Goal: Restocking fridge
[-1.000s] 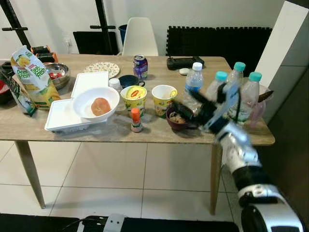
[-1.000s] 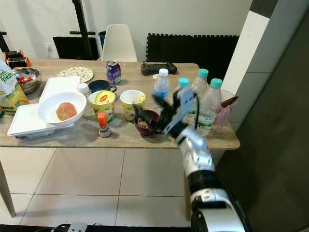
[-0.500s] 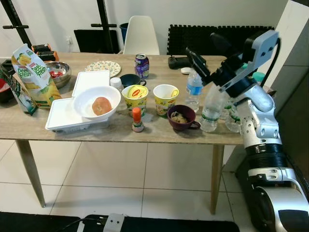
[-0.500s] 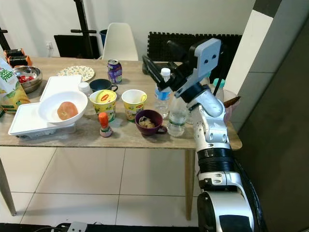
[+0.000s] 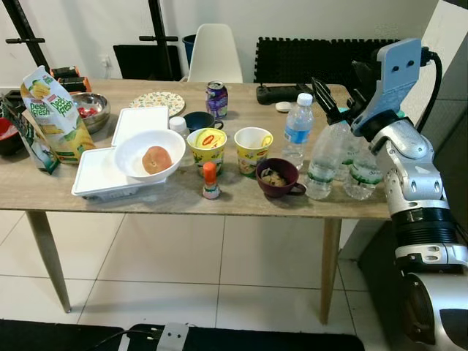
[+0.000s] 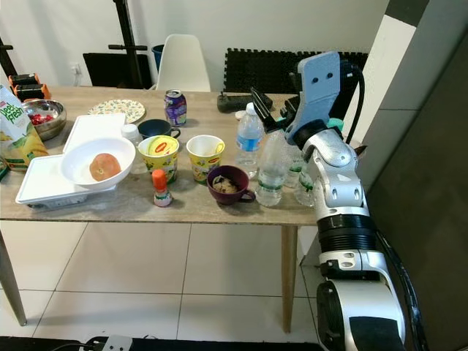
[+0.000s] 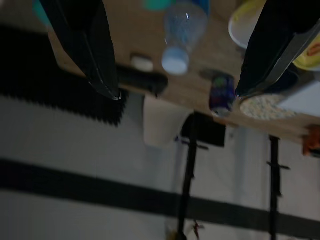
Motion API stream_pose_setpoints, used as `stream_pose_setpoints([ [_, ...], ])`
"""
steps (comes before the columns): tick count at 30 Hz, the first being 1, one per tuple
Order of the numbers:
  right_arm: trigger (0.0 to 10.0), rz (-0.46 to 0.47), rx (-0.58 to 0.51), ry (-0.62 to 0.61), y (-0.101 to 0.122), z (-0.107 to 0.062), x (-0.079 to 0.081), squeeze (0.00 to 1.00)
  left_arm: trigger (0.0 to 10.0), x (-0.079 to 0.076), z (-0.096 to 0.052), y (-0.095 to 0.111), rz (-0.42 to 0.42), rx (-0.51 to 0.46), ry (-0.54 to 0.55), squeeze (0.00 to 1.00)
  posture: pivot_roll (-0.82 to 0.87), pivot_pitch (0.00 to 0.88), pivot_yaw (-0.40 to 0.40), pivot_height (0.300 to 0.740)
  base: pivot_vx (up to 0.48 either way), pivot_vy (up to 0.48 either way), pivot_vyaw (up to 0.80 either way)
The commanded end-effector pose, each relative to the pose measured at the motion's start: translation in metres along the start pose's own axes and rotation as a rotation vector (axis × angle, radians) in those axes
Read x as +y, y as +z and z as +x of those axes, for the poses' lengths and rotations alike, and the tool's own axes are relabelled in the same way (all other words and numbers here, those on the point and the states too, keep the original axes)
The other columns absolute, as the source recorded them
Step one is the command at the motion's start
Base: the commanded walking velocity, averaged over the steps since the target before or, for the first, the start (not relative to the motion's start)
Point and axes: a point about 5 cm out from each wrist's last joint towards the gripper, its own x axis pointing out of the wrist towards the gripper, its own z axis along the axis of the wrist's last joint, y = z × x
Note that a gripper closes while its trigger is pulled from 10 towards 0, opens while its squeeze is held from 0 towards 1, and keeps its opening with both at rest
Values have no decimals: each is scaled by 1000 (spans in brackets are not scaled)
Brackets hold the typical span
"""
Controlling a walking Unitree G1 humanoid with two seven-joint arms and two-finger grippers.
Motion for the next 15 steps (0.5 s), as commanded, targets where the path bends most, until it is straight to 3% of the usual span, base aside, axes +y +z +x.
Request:
stream_pose_setpoints([
  [1,10000,5,24,-22,0,1,-4,0,10000,-5,-1,-14,-7,49,-16,0,-18,23,-55,740,0,0,0],
  [15,10000,77,160,-46,-14,-1,-2,0,10000,-4,-2,-16,-4,53,-15,0,-21,27,-54,740,0,0,0],
])
